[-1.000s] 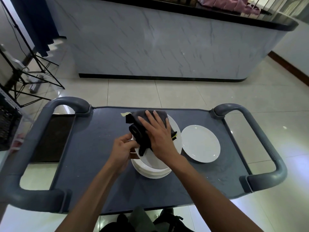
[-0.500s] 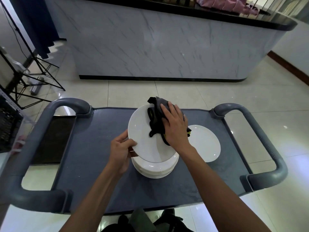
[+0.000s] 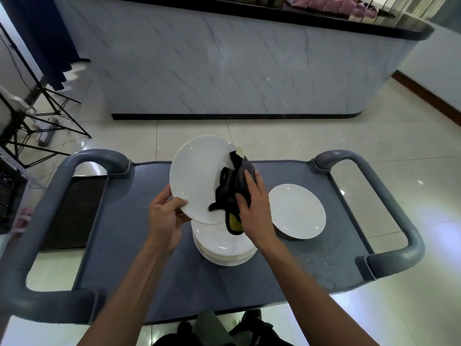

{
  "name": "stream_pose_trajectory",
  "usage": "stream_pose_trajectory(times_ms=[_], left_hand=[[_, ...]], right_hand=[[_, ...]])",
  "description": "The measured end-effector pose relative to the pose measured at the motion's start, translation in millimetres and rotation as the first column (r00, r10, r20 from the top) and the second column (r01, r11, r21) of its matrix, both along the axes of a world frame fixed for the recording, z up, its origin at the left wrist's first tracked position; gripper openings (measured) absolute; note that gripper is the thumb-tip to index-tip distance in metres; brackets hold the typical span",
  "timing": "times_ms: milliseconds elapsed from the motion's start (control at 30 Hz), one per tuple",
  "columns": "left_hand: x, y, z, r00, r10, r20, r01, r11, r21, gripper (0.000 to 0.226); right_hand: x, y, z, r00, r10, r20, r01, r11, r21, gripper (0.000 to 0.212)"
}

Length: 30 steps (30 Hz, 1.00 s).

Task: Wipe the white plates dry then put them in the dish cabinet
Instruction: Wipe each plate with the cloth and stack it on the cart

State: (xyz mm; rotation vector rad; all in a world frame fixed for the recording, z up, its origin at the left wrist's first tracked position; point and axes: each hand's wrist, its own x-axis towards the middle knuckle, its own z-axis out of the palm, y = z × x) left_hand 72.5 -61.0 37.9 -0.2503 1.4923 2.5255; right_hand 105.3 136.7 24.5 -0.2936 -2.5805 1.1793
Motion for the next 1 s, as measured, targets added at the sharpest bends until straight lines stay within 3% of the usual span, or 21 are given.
stream_pose_trajectory(times_ms=[333,567,767,1000], left_hand=[[-4,-7,-2,0.996,-0.08,-0.034,0.075,0.991,-0.114,0.038],[-11,-18,-3,0.977,-0.209,-0.031,0.202,0.966,-0.164,0.044],[-20,-25,-3,0.969,-0.241,-0.05,0.228,0.956,-0.186,0.044],[-20,-23,-8,0.972,-0.232,-0.04,0.222,0.96,-0.171,0.045]], right_hand=[[-12,16,19,0.999,0.005,-0.032,-0.007,0.998,-0.056,0.058],[-25,38,47,0.987,0.117,-0.107,-0.12,0.992,-0.028,0.067],[-25,44,56,0.99,0.139,-0.032,-0.142,0.981,-0.135,0.079],[-19,45,65,0.983,0.166,-0.073,-0.172,0.982,-0.082,0.08]])
